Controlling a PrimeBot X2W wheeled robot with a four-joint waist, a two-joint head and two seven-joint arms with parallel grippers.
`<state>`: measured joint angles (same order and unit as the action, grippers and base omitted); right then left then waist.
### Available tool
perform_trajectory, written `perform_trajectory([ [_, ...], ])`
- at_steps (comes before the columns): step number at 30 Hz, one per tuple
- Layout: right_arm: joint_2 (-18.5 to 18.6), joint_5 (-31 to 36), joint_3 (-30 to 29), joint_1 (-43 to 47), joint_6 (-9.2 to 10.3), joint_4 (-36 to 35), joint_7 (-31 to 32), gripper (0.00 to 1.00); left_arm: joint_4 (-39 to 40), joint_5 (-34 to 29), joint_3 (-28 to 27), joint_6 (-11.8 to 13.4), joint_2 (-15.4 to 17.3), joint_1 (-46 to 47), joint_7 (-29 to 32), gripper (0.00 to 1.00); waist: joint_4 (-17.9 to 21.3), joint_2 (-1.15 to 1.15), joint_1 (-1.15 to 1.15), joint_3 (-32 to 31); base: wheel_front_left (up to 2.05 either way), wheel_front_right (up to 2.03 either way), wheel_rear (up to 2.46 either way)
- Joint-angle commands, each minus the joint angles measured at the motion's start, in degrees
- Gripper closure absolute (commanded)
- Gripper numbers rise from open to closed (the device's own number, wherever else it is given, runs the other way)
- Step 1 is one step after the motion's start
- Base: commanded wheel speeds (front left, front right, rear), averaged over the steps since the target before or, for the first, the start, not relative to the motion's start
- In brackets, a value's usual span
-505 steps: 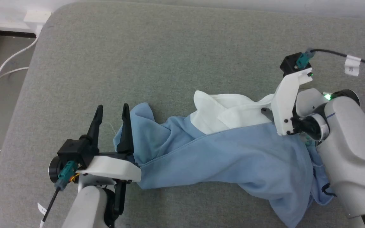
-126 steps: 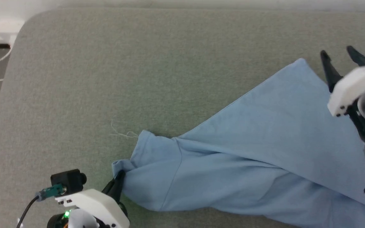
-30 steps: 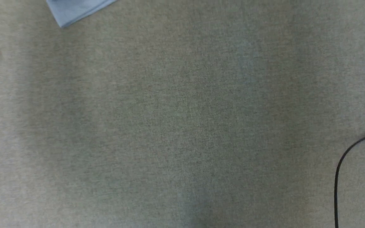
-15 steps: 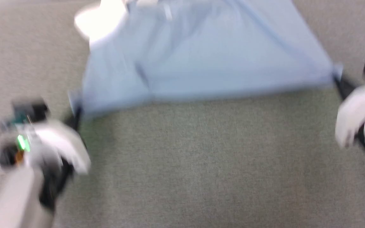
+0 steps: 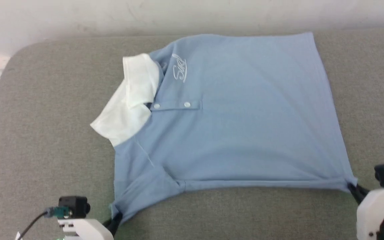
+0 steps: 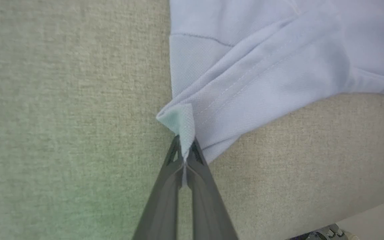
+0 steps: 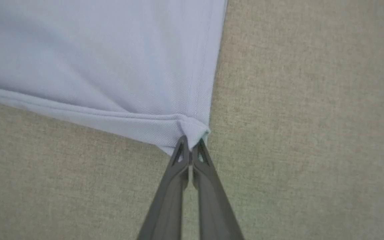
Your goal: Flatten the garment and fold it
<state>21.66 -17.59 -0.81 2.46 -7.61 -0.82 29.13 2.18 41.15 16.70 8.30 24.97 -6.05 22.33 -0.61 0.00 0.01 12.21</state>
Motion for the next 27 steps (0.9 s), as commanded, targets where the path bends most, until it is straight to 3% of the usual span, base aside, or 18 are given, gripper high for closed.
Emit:
perform_trajectory([
  [1,-0.5,-0.3,-0.8,1.8,0.12,-0.4,0.6,1.00,-1.0,-0.3,0.8,0.7,-0.4,-2.3,0.5,1.00,-0.5,0.00,-0.01,-0.7,0.00,0.00,0.00],
  [6,-2.2,0.9,-4.1,7.1,0.12,-1.3,2.2,1.00,-1.4,-1.7,0.9,1.9,-0.3,-4.9,-1.5,1.00,-0.6,0.00,-0.01,-1.6,0.00,0.00,0.00],
  [12,-6.0,2.7,-6.9,9.8,0.12,-2.6,-0.2,1.00,-1.4,-5.1,0.3,2.9,-0.9,-4.9,-8.9,1.00,-0.5,0.00,-0.01,-2.6,0.00,0.00,0.00],
  [14,-7.1,3.1,-6.8,9.7,0.12,-3.6,-3.0,1.00,-0.8,-6.3,0.4,2.2,-1.6,-4.0,-12.4,1.00,-0.5,0.00,-0.01,-2.8,0.00,0.00,0.00],
  [22,-8.8,6.3,-4.9,7.8,0.12,-5.3,-17.3,1.00,-0.4,-16.6,1.2,4.2,-2.3,1.8,-27.0,1.00,-0.4,0.00,-0.01,-2.8,0.00,0.00,0.00],
  [24,-8.8,7.6,-4.6,5.4,0.12,-5.1,-21.3,1.00,-0.9,-18.5,2.0,3.3,-2.6,5.5,-30.2,1.00,-0.3,0.00,-0.01,-2.1,0.00,0.00,0.00],
  [27,-8.5,8.0,-4.3,3.7,0.12,-4.6,-21.8,1.00,-1.5,-19.5,2.6,2.1,-2.2,8.4,-30.7,1.00,-0.2,0.00,-0.01,-1.3,0.00,0.00,0.00],
])
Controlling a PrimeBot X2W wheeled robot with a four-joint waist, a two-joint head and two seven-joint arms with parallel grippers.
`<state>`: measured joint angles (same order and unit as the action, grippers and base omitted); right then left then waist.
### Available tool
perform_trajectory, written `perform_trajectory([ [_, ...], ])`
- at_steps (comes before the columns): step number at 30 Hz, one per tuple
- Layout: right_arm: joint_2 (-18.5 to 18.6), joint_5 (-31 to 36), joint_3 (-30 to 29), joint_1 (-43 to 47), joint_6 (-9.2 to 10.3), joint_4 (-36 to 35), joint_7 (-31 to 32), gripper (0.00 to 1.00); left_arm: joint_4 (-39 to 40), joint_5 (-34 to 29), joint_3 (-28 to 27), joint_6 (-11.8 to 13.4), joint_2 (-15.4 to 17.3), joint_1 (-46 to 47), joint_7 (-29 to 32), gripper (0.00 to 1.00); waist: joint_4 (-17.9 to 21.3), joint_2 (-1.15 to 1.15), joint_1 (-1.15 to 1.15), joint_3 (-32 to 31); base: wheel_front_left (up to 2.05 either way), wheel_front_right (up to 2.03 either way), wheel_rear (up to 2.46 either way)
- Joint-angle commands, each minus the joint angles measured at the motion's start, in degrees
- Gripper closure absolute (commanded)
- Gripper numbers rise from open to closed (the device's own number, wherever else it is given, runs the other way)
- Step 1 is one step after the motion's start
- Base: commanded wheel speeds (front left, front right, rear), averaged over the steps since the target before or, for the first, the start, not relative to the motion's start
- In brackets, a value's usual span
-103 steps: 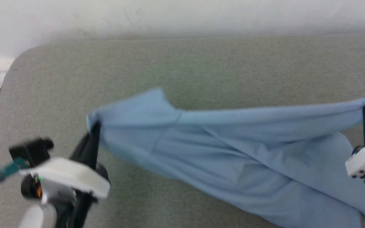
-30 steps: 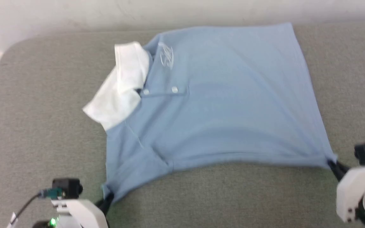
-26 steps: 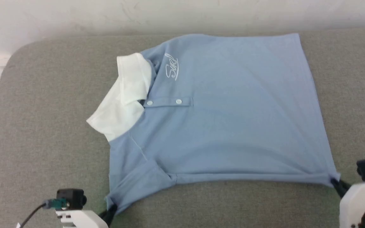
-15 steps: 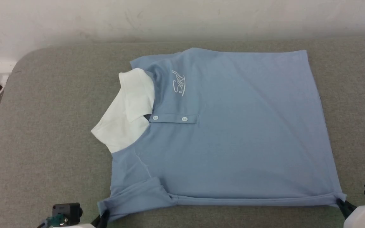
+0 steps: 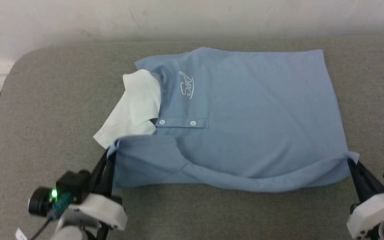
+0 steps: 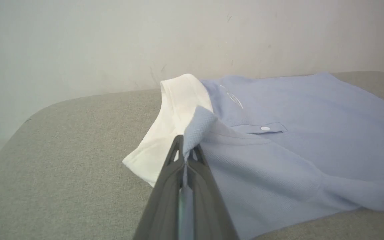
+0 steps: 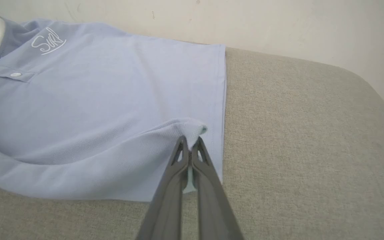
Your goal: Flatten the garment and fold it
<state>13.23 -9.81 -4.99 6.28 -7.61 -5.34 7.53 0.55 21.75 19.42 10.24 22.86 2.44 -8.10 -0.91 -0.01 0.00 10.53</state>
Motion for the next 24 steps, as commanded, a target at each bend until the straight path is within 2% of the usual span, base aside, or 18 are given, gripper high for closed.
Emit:
perform_trajectory([
  [1,0.5,0.4,0.4,-2.4,0.12,0.1,0.3,1.00,-0.5,-0.7,0.3,-1.1,0.6,3.3,0.1,1.00,0.3,0.01,0.00,1.4,0.00,0.00,0.00],
  [9,3.8,-0.5,1.8,-11.8,0.12,2.9,5.2,1.00,-3.0,-1.7,1.0,-6.0,3.9,15.2,4.2,1.00,1.5,0.01,0.00,6.2,0.00,0.00,0.00],
  [15,6.4,-2.1,3.3,-20.2,0.12,9.1,10.3,1.00,-7.8,-1.0,1.2,-8.9,5.2,22.9,8.3,1.00,2.2,0.01,0.00,10.5,0.00,0.00,0.00],
  [20,8.0,-4.3,4.8,-25.7,0.12,14.5,14.9,1.00,-13.2,0.9,2.0,-11.3,5.4,26.5,13.2,1.00,2.4,0.01,0.00,13.4,0.00,0.00,0.00],
  [24,8.6,-6.4,5.6,-28.9,0.12,17.9,20.5,1.00,-17.5,3.7,3.1,-13.3,5.3,27.5,19.7,1.00,2.5,0.01,0.00,14.8,0.00,0.00,0.00],
])
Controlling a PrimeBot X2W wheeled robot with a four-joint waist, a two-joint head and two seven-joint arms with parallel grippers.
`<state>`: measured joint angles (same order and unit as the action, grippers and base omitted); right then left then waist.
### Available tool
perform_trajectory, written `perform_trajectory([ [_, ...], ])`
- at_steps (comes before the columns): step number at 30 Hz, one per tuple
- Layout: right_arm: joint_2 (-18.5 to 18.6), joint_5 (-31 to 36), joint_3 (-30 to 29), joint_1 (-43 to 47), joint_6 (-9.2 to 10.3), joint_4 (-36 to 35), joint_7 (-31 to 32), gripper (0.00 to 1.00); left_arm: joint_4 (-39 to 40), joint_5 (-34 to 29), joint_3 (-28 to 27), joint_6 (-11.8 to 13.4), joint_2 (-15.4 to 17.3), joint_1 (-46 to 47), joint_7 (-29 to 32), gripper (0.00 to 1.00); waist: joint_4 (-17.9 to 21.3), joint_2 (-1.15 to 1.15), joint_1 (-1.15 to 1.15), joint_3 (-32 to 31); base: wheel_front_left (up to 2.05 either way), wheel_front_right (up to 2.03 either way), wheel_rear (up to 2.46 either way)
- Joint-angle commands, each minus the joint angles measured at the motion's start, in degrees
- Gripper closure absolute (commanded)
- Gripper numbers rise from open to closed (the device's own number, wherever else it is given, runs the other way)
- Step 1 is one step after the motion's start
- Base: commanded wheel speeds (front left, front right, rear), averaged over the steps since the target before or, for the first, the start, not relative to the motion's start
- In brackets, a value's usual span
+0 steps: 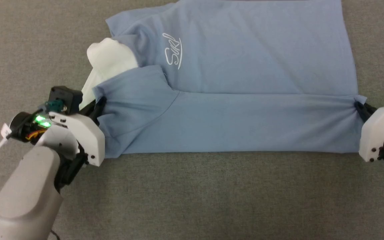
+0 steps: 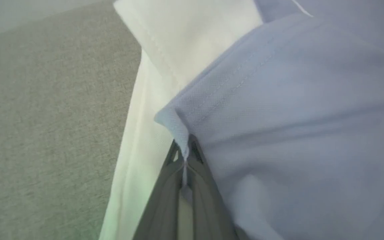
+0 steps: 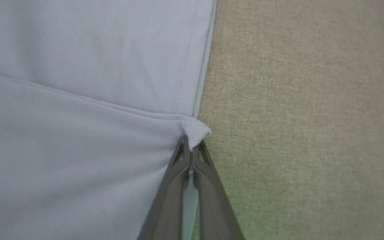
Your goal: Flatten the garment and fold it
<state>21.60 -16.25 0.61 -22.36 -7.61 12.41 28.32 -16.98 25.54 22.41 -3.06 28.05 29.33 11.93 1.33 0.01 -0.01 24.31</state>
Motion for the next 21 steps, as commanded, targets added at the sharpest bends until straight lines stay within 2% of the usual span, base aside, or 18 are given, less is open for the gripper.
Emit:
perform_trajectory([
  [1,0.3,-0.4,0.3,-0.8,0.12,0.9,1.3,1.00,-0.9,0.7,0.3,-0.4,0.0,0.7,1.3,1.00,0.3,-0.01,0.01,1.1,0.00,0.00,0.00],
  [4,0.3,-2.0,0.6,-2.3,0.12,2.2,5.6,1.00,-2.8,3.3,0.8,-1.3,-0.5,0.6,6.0,1.00,0.3,-0.01,0.01,1.3,0.00,0.00,0.00],
  [6,0.2,-2.7,0.6,-2.7,0.12,2.3,7.4,1.00,-3.1,4.5,0.6,-1.2,-0.9,0.5,7.1,1.00,0.1,-0.01,0.01,0.9,0.00,0.00,0.00],
  [7,0.0,-2.9,0.3,-2.9,0.12,2.2,7.5,1.00,-2.8,4.5,0.3,-0.8,-1.0,0.6,6.3,0.48,0.1,-0.01,0.01,0.7,0.00,0.00,0.00],
  [8,-0.2,-3.0,-0.3,-2.9,0.12,2.0,7.1,0.98,-2.3,4.2,-0.1,-0.2,-1.3,0.5,4.6,0.02,-0.1,-0.01,0.01,0.3,0.00,0.00,0.00],
  [9,-0.5,-3.0,-0.7,-2.7,0.12,1.8,6.6,0.60,-1.9,3.8,-0.6,0.5,-1.5,0.3,2.6,0.00,-0.2,-0.01,0.01,-0.1,0.00,0.00,0.00],
  [10,-0.7,-3.0,-1.1,-2.3,0.12,1.6,5.9,0.06,-1.4,3.2,-0.9,1.2,-1.6,0.0,0.2,0.00,-0.2,-0.01,0.01,-0.7,0.00,0.00,0.00],
  [11,-1.2,-3.1,-1.6,-1.9,0.12,1.4,5.1,0.00,-0.7,2.4,-1.4,1.8,-1.7,-0.4,-2.9,0.00,-0.3,-0.01,0.01,-1.3,0.00,0.00,0.00],
  [17,-4.4,-2.6,-4.4,3.2,0.12,-2.0,-3.8,0.00,2.0,0.7,-5.7,7.7,-4.1,-6.7,-20.5,0.00,-0.9,-0.01,0.01,-5.8,0.00,0.00,0.00],
  [21,-7.3,-0.4,-7.0,7.8,0.12,-4.7,-12.2,0.00,5.1,0.2,-7.1,11.3,-6.3,-12.6,-25.1,0.00,-1.3,-0.01,0.01,-8.8,0.00,0.00,0.00],
])
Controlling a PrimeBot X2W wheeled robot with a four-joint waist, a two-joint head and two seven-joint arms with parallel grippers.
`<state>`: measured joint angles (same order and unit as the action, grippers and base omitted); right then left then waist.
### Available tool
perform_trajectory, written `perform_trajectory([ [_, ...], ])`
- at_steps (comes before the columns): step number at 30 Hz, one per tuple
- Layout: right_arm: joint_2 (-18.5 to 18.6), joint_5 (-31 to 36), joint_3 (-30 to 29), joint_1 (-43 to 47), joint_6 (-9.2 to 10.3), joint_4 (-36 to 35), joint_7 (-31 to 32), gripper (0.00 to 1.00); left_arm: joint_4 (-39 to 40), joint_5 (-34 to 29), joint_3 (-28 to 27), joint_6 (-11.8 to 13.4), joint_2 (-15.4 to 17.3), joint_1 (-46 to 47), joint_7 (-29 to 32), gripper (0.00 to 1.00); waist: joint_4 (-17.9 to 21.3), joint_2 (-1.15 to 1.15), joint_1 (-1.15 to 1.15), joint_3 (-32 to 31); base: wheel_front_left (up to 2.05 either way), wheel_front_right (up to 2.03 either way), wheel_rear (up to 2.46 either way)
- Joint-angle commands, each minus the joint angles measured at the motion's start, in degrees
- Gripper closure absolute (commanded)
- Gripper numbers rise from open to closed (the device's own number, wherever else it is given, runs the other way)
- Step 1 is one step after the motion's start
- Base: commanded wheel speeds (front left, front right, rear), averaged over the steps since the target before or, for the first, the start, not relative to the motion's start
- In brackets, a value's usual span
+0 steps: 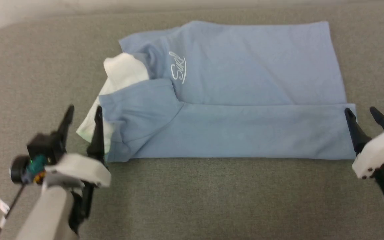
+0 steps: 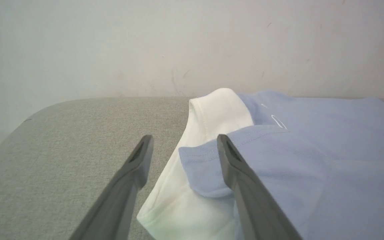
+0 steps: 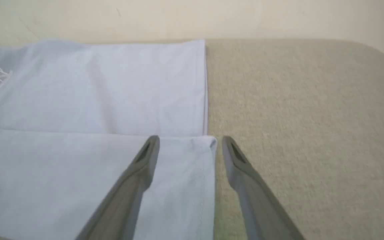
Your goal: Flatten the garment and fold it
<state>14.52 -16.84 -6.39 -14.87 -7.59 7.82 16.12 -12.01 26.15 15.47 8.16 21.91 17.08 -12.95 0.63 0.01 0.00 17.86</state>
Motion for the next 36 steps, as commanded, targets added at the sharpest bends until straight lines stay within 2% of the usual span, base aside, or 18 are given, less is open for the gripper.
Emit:
perform_trajectory([
  [1,-1.1,0.4,-0.6,1.5,0.10,-0.9,-2.0,0.00,0.8,-0.3,-0.4,0.4,-0.6,-1.6,-0.7,0.00,-0.7,-0.01,0.00,-2.9,0.00,0.00,0.00],
  [6,-6.0,2.1,-2.7,7.1,0.10,-4.6,-11.4,0.00,3.2,-0.5,0.4,1.3,-2.2,-7.2,-1.4,0.00,-1.0,-0.01,0.00,-4.9,0.00,0.00,0.00],
  [13,-10.4,3.5,-3.2,12.0,0.10,-8.0,-19.9,0.00,0.0,0.5,2.2,1.1,-3.5,-9.5,0.2,0.00,0.1,-0.01,0.00,-6.1,0.00,0.00,0.00],
  [18,-11.4,3.8,-2.0,13.6,0.10,-8.9,-22.2,0.00,-4.1,2.7,2.4,1.8,-4.3,-9.3,5.7,0.00,1.5,-0.01,0.00,-6.3,0.00,0.00,0.00],
  [23,-11.6,4.0,-1.4,14.0,0.10,-9.0,-22.4,0.00,-7.9,5.7,0.5,5.6,-5.5,-8.1,12.7,0.00,2.6,-0.01,0.00,-6.2,0.00,0.00,0.00],
  [28,-11.6,3.6,-0.7,13.7,0.10,-8.8,-21.7,0.00,-8.8,8.9,0.6,6.8,-6.4,-7.0,21.2,0.00,3.2,-0.01,0.00,-5.9,0.00,0.00,0.00],
  [29,-11.6,3.7,-0.8,13.6,0.10,-8.6,-21.5,0.00,-8.6,9.3,0.7,6.8,-6.4,-6.8,22.5,0.52,3.2,-0.01,0.00,-5.9,0.00,0.00,0.00],
  [30,-11.6,4.0,-0.9,13.5,0.10,-8.5,-21.1,0.00,-8.3,9.6,1.0,6.6,-6.3,-6.7,23.7,1.00,3.3,-0.01,0.00,-5.9,0.00,0.00,0.00],
  [36,-11.6,5.8,-2.7,11.3,0.10,-6.5,-19.5,0.00,-5.6,9.6,1.7,6.2,-5.4,-6.9,25.2,1.00,3.1,-0.01,0.00,-5.7,0.00,0.00,0.00],
])
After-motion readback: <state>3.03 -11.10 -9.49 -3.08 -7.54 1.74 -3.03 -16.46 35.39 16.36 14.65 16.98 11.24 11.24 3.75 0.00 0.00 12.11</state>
